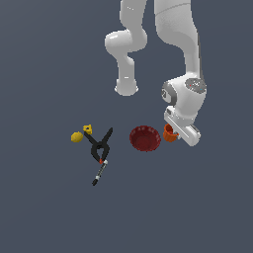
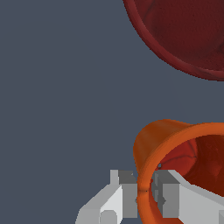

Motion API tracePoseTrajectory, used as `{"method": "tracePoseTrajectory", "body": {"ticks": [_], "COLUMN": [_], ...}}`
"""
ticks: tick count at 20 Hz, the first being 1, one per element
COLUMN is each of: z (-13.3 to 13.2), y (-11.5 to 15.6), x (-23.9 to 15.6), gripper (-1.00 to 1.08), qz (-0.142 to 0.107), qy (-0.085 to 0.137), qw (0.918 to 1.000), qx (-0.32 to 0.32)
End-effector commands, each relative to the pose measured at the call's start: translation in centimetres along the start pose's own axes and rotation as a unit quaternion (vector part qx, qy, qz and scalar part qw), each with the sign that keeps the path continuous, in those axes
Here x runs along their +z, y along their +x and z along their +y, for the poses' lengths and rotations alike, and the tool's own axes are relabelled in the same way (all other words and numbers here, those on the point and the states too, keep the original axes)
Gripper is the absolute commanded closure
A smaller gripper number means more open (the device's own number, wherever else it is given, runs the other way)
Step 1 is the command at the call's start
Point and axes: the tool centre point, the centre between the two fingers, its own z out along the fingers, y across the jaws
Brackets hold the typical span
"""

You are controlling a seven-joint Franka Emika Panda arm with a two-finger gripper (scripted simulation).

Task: Pick up a designated object from a clutter of objects.

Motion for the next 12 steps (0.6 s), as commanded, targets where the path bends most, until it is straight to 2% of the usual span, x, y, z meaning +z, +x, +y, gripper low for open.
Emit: {"method": "tracePoseTrajectory", "body": {"ticks": [1,6,12], "z": [0.0,-0.1,-0.2], "y": [0.2,1.1,3.3], "x": [-0.4,-2.1,-6.0], "gripper": [1.08,1.08,1.08], "qz": [0.000,0.000,0.000], "qy": [0.001,0.000,0.000], "qw": [1.0000,1.0000,1.0000], "qx": [0.000,0.001,0.001]}}
